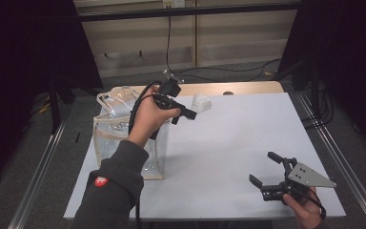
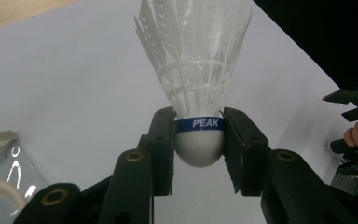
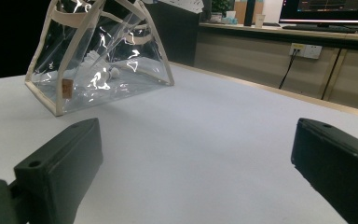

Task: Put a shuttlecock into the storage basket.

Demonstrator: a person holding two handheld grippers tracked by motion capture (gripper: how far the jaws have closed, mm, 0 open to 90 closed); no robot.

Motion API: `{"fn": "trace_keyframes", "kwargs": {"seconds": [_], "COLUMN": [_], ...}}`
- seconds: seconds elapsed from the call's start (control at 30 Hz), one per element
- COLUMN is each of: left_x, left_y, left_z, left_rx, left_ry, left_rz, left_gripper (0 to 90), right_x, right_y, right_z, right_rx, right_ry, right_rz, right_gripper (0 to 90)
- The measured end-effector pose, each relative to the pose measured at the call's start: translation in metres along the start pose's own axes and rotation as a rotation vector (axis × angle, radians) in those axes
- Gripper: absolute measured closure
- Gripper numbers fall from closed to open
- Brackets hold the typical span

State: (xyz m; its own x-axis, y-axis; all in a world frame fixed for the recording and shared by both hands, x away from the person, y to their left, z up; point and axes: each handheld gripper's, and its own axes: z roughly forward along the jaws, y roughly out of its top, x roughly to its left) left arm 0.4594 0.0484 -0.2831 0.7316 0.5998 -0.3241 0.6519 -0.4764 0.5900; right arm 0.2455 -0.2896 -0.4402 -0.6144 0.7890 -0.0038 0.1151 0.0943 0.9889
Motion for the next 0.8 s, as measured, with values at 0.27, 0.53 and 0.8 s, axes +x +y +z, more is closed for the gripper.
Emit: {"fn": "trace_keyframes", "kwargs": {"seconds": [0.27, 0.53, 0.8], "left_x": [0.002, 0.007, 0.009], "left_y": [0.001, -0.001, -0.001], "left_z": [-0.006, -0.013, -0.017], "left_rx": [-0.002, -0.003, -0.006], "left_ry": [0.010, 0.020, 0.027], "left_rz": [-0.008, -0.016, -0.019], "left_gripper": [65.4, 65.4, 65.4], "right_x": [0.000, 0.000, 0.000], "right_y": [0.000, 0.000, 0.000], "right_z": [0.000, 0.000, 0.000], "right_rx": [-0.001, -0.002, -0.003], "right_ry": [0.000, 0.000, 0.001], "right_rz": [-0.002, 0.003, 0.002], "right_gripper": [1.9, 1.9, 2.0]}}
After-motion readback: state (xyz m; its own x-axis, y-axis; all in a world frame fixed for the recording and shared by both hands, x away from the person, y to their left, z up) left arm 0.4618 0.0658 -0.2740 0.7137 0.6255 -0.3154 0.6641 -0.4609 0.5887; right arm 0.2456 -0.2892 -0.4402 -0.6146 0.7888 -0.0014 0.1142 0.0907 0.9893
